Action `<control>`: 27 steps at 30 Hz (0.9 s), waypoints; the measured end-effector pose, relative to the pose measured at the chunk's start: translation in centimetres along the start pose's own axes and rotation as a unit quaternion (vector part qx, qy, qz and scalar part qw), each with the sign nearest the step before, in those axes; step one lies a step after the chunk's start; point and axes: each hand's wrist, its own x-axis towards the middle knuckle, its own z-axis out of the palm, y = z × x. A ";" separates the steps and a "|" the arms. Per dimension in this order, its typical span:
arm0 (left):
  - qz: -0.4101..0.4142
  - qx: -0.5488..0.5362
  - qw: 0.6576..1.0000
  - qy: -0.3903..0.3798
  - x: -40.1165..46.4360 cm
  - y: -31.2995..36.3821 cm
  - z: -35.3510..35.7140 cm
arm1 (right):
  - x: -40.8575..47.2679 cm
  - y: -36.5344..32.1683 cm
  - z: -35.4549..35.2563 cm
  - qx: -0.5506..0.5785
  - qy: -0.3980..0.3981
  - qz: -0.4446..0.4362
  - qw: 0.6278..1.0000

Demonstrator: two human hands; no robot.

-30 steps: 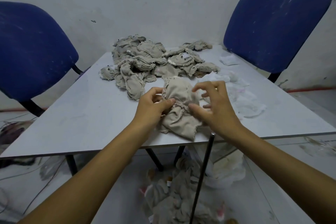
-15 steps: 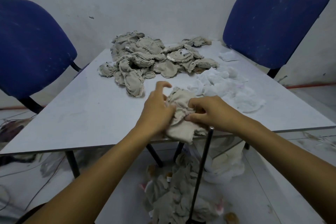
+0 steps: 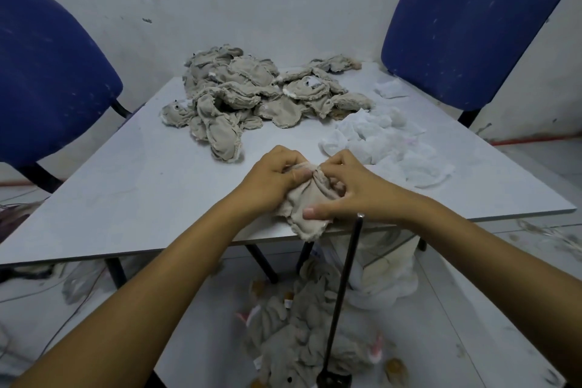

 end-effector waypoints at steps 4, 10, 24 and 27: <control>-0.026 -0.077 0.996 -0.048 -0.4 0.5 -0.2 | 0.5 0.4 -0.1 0.046 0.086 -0.032 0.995; -0.007 0.079 0.982 -0.169 -0.6 1.0 -0.5 | 0.3 1.1 -0.6 0.125 0.093 -0.005 0.988; 0.366 0.253 0.896 -0.001 -4.2 5.1 -0.3 | -6.2 -0.5 -2.1 -0.199 0.303 -0.279 0.889; 0.424 0.294 0.856 0.027 -4.7 5.2 0.1 | -7.3 -0.5 -1.3 -0.260 0.329 -0.300 0.857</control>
